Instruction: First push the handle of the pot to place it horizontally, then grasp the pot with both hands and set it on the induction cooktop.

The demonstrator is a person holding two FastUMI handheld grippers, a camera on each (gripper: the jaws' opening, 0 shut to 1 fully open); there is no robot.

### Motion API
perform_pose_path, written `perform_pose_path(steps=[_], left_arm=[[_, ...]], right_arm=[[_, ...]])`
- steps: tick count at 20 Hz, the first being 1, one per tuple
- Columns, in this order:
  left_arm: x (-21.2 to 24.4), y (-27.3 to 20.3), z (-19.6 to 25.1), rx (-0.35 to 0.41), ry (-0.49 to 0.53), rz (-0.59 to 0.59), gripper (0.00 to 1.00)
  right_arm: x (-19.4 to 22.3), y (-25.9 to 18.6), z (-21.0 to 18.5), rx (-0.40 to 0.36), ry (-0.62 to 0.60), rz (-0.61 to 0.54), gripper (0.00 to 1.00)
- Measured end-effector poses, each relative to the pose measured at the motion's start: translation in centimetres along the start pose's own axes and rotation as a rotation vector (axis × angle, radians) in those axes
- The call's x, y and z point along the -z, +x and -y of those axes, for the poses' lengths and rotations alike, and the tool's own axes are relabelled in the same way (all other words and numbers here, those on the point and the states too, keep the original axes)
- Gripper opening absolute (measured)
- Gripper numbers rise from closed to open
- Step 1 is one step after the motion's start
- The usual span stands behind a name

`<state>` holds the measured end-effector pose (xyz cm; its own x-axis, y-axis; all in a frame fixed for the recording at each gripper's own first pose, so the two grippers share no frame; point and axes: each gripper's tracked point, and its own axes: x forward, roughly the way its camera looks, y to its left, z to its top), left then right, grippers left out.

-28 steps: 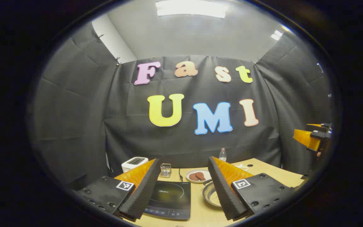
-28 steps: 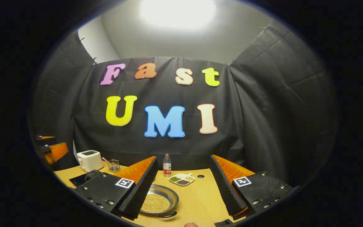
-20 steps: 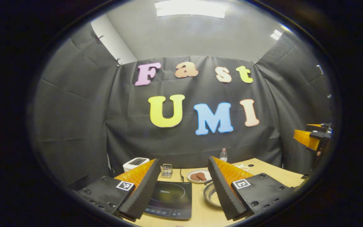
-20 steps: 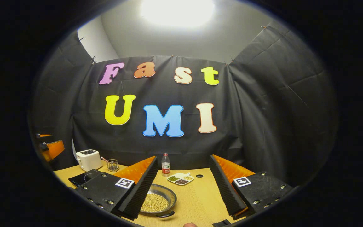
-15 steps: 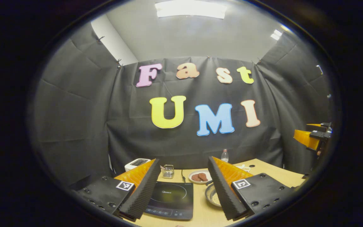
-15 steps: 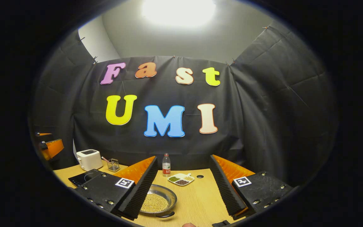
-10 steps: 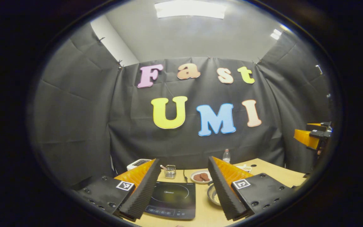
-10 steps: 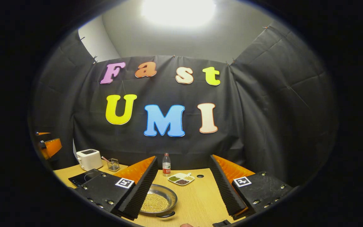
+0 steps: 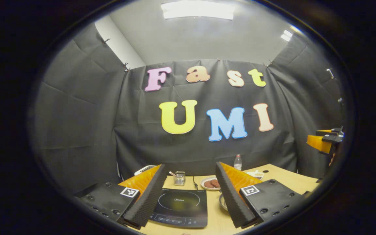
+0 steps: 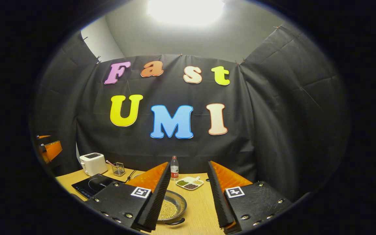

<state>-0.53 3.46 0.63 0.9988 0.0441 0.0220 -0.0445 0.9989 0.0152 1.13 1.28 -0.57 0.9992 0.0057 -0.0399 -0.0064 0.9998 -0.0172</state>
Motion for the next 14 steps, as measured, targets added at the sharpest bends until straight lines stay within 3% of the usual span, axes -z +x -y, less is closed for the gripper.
perform_pose_path(steps=[2, 3, 6, 9, 10, 11, 12, 14], left_arm=[[0.1, 0.3, -0.4, 0.002, -0.003, 0.002, 0.98], [0.1, 0.4, -0.6, 0.003, -0.003, 0.003, 0.98], [0.3, 0.7, -1.5, 0.009, -0.005, 0.003, 0.94], [0.5, 0.9, -2.8, 0.013, 0.001, 0.006, 0.96], [0.6, 1.0, -3.2, 0.016, -0.001, 0.005, 0.98], [0.8, 1.1, -3.6, 0.02, -0.004, 0.004, 0.98], [1.1, 1.2, -4.1, 0.023, -0.004, 0.003, 0.98], [1.4, 1.4, -5.3, 0.026, -0.002, 0.0, 0.98]], right_arm=[[0.1, 0.3, -0.1, 0.014, -0.018, -0.001, 0.68], [-0.2, 0.2, -1.0, 0.0, -0.016, 0.001, 0.51], [0.7, 0.2, -2.1, -0.017, -0.015, -0.033, 0.45], [1.2, 0.6, -3.5, -0.039, -0.003, -0.051, 0.18], [2.0, 0.6, -4.3, -0.054, -0.007, -0.067, 0.18], [1.9, -0.1, -3.4, -0.015, -0.009, -0.069, 0.11], [2.4, 0.8, -4.5, -0.04, -0.001, -0.084, 0.04], [4.1, 0.5, -6.6, -0.09, 0.025, -0.135, 0.05]])
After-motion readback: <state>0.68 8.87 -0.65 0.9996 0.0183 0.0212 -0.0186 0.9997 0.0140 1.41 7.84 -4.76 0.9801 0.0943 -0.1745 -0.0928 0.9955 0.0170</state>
